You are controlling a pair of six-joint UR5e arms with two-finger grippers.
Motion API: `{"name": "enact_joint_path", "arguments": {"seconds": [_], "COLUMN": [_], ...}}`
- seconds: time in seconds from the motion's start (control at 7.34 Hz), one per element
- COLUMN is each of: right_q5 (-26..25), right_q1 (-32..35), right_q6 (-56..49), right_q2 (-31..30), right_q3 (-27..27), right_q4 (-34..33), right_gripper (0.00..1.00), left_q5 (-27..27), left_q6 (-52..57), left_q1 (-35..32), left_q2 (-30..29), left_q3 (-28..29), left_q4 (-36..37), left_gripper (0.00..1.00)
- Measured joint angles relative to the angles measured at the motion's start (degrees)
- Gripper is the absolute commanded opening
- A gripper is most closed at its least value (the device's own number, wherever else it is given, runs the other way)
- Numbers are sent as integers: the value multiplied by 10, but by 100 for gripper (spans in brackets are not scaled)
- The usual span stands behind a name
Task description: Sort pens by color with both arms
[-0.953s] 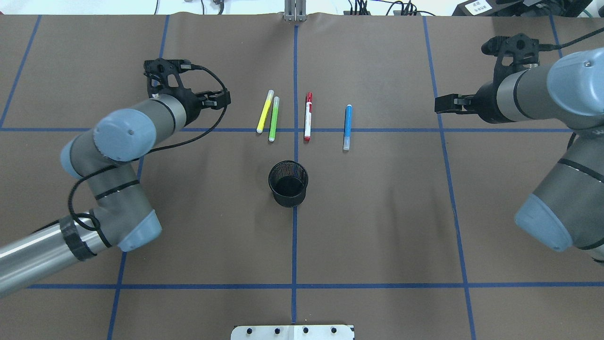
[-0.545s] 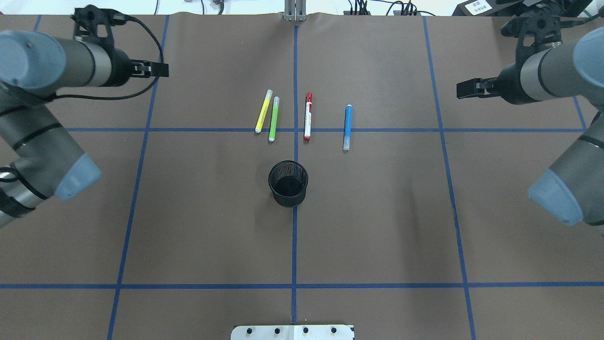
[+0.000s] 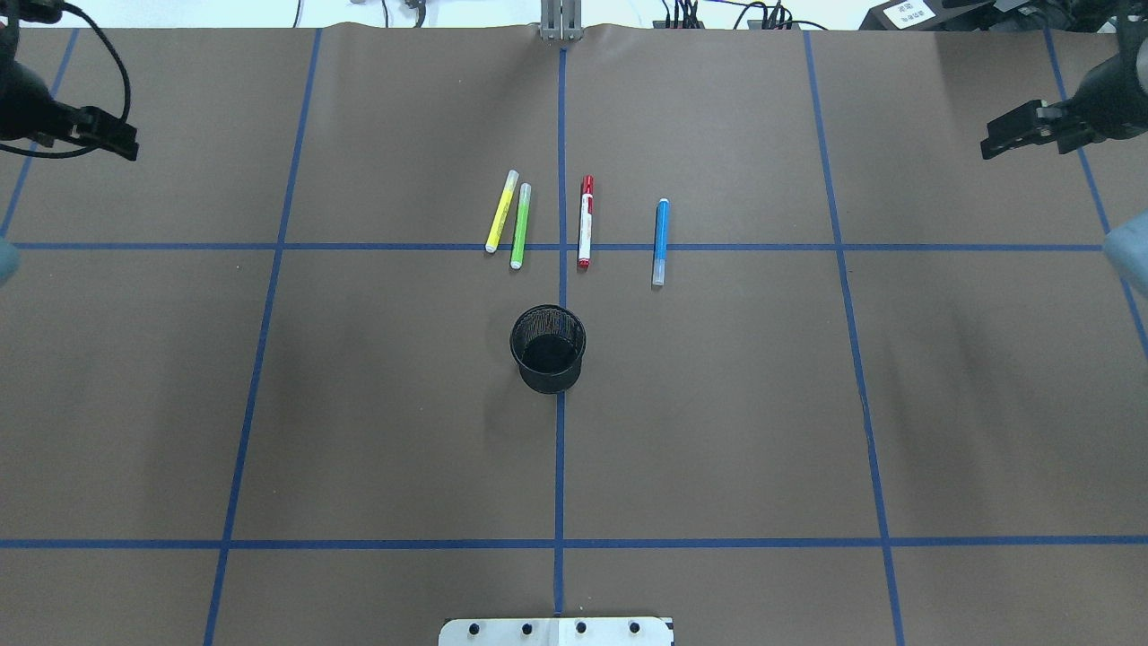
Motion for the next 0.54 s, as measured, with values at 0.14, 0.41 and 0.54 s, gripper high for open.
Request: {"name": "enact_joint_path", "arguments": {"seconds": [0.14,0.41,0.54], "right_q5": [39,80,90], "right_q1": [31,65,74], "right_q6": [-42,-105,-140], "right_q2": [-1,0,1], "right_q3": [-39,-90,-98], "right_q4": [-2,-29,-55], "right_gripper": [99,99,99], "left_q5": [-58,-169,-191], "left_q6": [42,80,85], "left_q1": [-26,-86,-103], "left_q2": [30,77,89], "left_q3": [0,-2,-2], "left_q4": [17,30,31], "left_gripper": [100,100,100]}}
